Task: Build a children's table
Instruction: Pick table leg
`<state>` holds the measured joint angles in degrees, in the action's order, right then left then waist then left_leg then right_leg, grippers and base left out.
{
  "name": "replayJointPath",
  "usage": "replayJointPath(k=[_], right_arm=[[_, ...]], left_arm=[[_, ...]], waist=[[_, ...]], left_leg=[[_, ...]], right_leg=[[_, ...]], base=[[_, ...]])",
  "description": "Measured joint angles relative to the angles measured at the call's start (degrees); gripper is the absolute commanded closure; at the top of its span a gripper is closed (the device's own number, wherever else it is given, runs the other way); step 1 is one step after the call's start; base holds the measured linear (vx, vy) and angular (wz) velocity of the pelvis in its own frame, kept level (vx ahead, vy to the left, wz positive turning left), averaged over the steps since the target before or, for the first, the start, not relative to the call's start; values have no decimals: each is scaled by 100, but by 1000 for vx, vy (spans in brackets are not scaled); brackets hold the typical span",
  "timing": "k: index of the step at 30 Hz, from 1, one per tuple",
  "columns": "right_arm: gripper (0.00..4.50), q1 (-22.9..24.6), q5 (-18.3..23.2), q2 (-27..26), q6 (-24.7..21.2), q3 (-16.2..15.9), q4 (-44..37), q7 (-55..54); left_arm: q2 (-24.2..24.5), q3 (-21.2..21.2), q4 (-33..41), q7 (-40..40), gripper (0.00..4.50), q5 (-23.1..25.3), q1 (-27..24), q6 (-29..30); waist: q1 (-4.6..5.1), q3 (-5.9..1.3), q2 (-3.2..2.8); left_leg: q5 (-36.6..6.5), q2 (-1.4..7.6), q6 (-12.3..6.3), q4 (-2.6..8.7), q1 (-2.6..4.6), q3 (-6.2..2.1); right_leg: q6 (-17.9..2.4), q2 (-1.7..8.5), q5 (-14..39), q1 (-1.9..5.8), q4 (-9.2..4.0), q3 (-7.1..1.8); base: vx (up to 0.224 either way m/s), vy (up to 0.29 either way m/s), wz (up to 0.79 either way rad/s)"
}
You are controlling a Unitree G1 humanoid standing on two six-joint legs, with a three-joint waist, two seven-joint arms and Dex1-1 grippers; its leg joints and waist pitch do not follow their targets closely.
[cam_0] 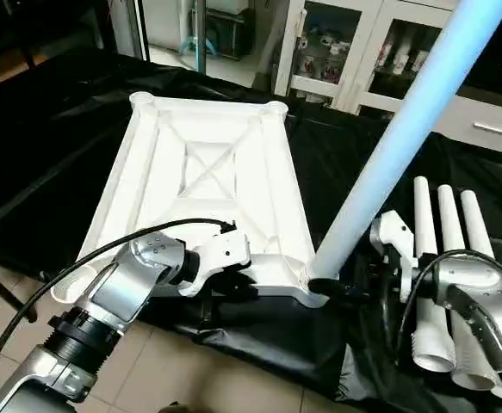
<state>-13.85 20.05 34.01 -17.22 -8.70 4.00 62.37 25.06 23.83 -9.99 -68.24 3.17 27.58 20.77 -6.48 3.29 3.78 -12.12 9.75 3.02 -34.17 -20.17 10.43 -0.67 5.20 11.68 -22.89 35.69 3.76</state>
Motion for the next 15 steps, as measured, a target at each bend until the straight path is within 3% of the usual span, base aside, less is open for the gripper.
replayJointPath(k=[15], right_arm=[[216, -137, -189, -24, 220, -86, 328, 138]], left_arm=[[19, 24, -6, 1, 450, -1, 0, 1]], waist=[[0, -1, 1]], left_leg=[[0, 4, 0, -26, 0, -1]], right_leg=[[0, 0, 0, 0, 24, 0]], base=[[0, 0, 0]])
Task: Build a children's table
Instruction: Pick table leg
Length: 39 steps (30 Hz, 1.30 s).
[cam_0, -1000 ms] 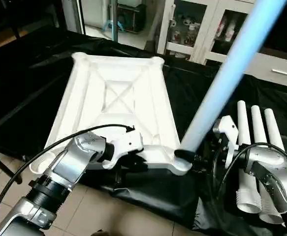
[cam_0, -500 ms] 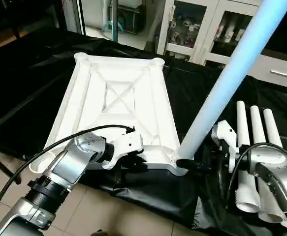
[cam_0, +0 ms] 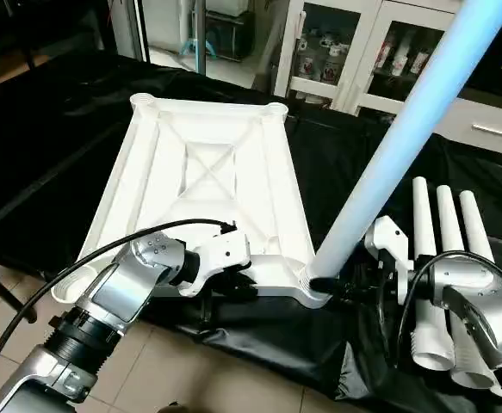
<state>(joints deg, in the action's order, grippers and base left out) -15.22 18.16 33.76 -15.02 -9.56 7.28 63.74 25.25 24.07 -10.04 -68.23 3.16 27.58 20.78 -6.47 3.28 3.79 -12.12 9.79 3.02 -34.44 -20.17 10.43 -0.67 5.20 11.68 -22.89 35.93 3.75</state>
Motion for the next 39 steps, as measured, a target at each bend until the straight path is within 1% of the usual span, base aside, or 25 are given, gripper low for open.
replayJointPath(k=[5, 9, 12, 14, 16, 19, 23, 26, 30, 32, 34, 35, 39], right_arm=[[236, -17, -41, 3, 41, -10, 11, 41], [243, -17, -59, -33, 79, -6, 41, 40], [243, -13, -51, -201, 73, 29, 140, -71], [244, -12, -50, -325, 49, 73, 241, -214], [244, -9, -70, -605, 27, 230, 413, -627], [245, -53, -111, -1086, -17, 484, 673, -1569], [246, -164, -355, -1787, -105, 680, 802, -2870], [246, -465, -715, -2426, -31, 734, 1153, -4117], [248, -884, -1092, -2967, 174, 751, 1684, -5338], [248, -1245, -1282, -3289, 323, 755, 2154, -6003], [249, -1457, -1371, -3434, 442, 767, 2443, -6315], [249, -1542, -1381, -3501, 512, 813, 2562, -6378], [249, -1584, -1377, -3544, 741, 910, 2675, -6300]], left_arm=[[1, 1, -26, -12, 450, 0, 7, 0], [-1, 1, -40, -13, 450, 0, 7, 0], [-3, -16, -78, 1, 450, -10, 7, 8], [-25, -23, -126, 79, 450, -4, 8, 35], [-172, -66, -297, 312, 450, 68, 83, 102], [-520, -119, -631, 829, 450, 176, 256, 274], [-894, -181, -1043, 1448, 450, 315, 485, 414], [-1248, -260, -1460, 2030, 450, 396, 716, 553], [-1524, -309, -1848, 2572, 450, 472, 936, 582], [-1634, -347, -2095, 2828, 450, 547, 1070, 523], [-1672, -375, -2176, 2946, 450, 568, 1130, 510], [-1672, -398, -2177, 2978, 450, 571, 1134, 505], [-1668, -412, -2174, 2990, 450, 574, 1147, 491]], waist=[[-1, -3, 2], [0, -8, 10], [13, -28, 37], [32, -43, 53], [70, -50, 62], [123, -55, 53], [149, -58, 50], [164, -62, 45], [174, -69, 32], [200, -71, 34], [211, -76, 42], [211, -77, 42], [198, -79, 46]], left_leg=[[0, 1, 0, -2, 2, 0], [0, 2, 0, -3, 6, 0], [1, 4, 2, -4, 11, 0], [0, 5, 9, -8, 17, 0], [-6, 4, 30, -9, 30, 0], [5, 3, 47, -8, 39, -3], [10, 4, 55, -3, 48, -11], [23, 5, 77, 1, 58, -19], [24, 4, 78, 6, 60, -22], [25, 4, 80, 8, 55, -22], [26, 4, 82, 9, 49, -23], [26, 4, 82, 9, 20, -23], [25, 4, 81, 22, 16, -22]], right_leg=[[0, 0, 0, 1, 4, 0], [0, 0, 0, 3, 8, 0], [0, -1, 0, 6, 14, 0], [-4, -1, -3, 22, 18, -1], [-12, -1, -8, 46, 17, -1], [-7, 1, -8, 53, 7, 1], [13, 0, -16, 53, 8, 8], [16, 0, -19, 51, 8, 13], [17, 0, -20, 46, 4, 14], [17, -2, -27, 38, 4, 14], [18, -2, -39, 19, 4, 13], [-6, -2, -60, 13, 4, 13], [-1, -3, -57, 5, -5, 14]], base=[[0, 0, 0], [0, 0, 0], [0, 0, 0], [0, 0, 0], [0, 0, 0], [0, 0, 0], [0, 0, 0], [0, 0, 0], [0, 0, 0], [0, 0, 0], [0, 0, 0], [0, 0, 0], [0, 0, 0]])
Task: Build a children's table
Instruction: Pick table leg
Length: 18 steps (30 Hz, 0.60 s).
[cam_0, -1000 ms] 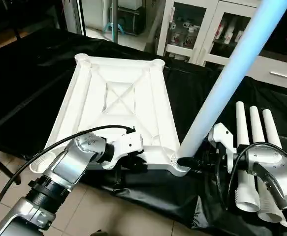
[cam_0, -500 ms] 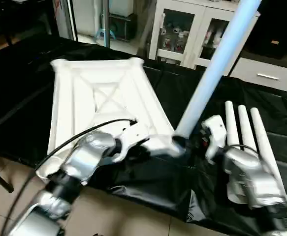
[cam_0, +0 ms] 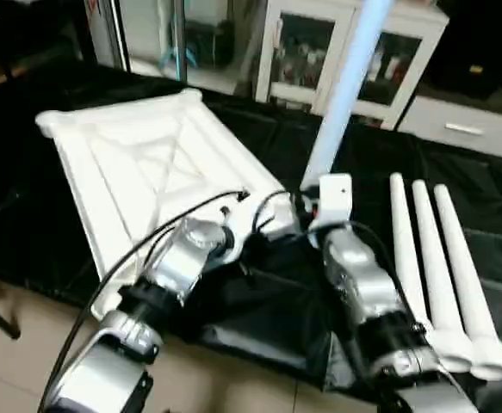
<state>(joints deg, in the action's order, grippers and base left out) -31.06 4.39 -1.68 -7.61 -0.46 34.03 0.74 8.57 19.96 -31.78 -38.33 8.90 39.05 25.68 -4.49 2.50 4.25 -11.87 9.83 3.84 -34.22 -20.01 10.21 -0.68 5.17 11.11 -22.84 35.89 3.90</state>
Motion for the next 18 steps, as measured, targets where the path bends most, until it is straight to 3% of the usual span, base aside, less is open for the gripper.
replayJointPath(k=[3, 4, 8, 13, 18], right_arm=[[249, 65, 83, 25, 151, 76, 5, 232], [194, 104, 111, 46, 188, 98, -16, 332], [162, 303, 302, 181, 124, 102, -338, 848], [104, 578, 484, 638, -294, -19, -925, 1612], [104, 1023, 856, 1589, -768, -201, -1920, 2940]], left_arm=[[26, 14, 3, -26, 450, -4, -1, -46], [37, 17, 3, -38, 450, -7, -3, -64], [172, 18, 48, -153, 450, -13, -27, -149], [448, 31, 359, -561, 450, -48, -169, -214], [1085, 197, 836, -1395, 450, -198, -488, -770]], waist=[[-7, 1, -1], [-10, 2, -4], [-6, 10, -16], [-38, 17, -20], [-94, 24, -32]], left_leg=[[0, 0, -1, 2, 1, 1], [0, 1, 0, 2, 0, 1], [0, 4, 0, 7, 1, 0], [1, 7, -1, 8, -12, 0], [2, 7, -25, 15, -29, 2]], right_leg=[[0, 0, 0, -5, 0, 0], [0, 0, 0, -6, -1, 0], [0, -4, 0, -13, -1, 0], [-1, -7, 0, -30, -9, 3], [-1, -7, 0, -32, -35, 8]], base=[[0, 0, 0], [0, 0, 0], [0, 0, 0], [0, 0, 0], [0, 0, 0]])
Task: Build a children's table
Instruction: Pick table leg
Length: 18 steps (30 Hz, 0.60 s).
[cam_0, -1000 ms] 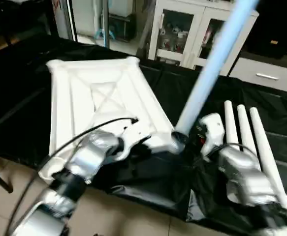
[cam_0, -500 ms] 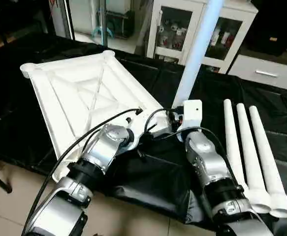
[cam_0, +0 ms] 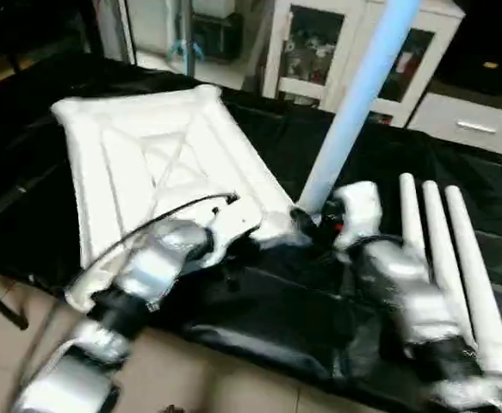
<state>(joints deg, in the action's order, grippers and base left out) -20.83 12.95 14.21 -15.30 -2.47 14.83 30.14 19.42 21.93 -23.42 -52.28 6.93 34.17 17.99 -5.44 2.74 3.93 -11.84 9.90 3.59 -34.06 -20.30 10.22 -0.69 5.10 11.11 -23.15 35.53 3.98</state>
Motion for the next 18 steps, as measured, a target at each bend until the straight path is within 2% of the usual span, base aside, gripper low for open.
replayJointPath(k=[3, 6, 10, 12, 15, 18], right_arm=[[104, 255, 233, 570, -209, -25, -513, 782], [104, 430, 412, 913, -374, -1, -757, 1257], [104, 530, 554, 971, -491, 16, -847, 1509], [94, 564, 610, 1041, -579, -3, -983, 1644], [94, 562, 714, 1012, -654, -6, -1055, 1653], [94, 561, 729, 892, -662, -19, -1055, 1627]], left_arm=[[362, 32, 303, -501, 450, -114, -216, -227], [539, 30, 415, -769, 450, -202, -339, -461], [557, 26, 424, -830, 450, -225, -353, -473], [520, 18, 424, -844, 405, -244, -351, -462], [475, 10, 423, -839, 393, -273, -351, -477], [365, 10, 412, -742, 359, -271, -345, -573]], waist=[[-29, 0, 0], [-37, 0, 0], [-41, 0, -1], [-43, 1, -2], [-52, 2, 1], [-71, 2, 1]], left_leg=[[-5, 0, -6, 5, 1, 1], [-13, 0, -2, 6, 5, 6], [-15, 0, 1, 6, 7, 8], [-15, 0, 1, 6, 6, 10], [-14, 0, 0, 6, 4, 10], [-11, 0, -6, 6, 2, 11]], right_leg=[[0, 0, 0, 7, -19, 0], [-2, 1, -1, 12, -26, -2], [-2, 1, -1, 12, -24, -2], [-2, 2, -1, 11, -24, -2], [-2, 2, -1, 11, -24, -1], [-2, 3, -1, 10, -26, -2]], base=[[0, 0, 0], [0, 0, 0], [0, 0, 0], [0, 0, 0], [0, 0, 0], [0, 0, 0]])
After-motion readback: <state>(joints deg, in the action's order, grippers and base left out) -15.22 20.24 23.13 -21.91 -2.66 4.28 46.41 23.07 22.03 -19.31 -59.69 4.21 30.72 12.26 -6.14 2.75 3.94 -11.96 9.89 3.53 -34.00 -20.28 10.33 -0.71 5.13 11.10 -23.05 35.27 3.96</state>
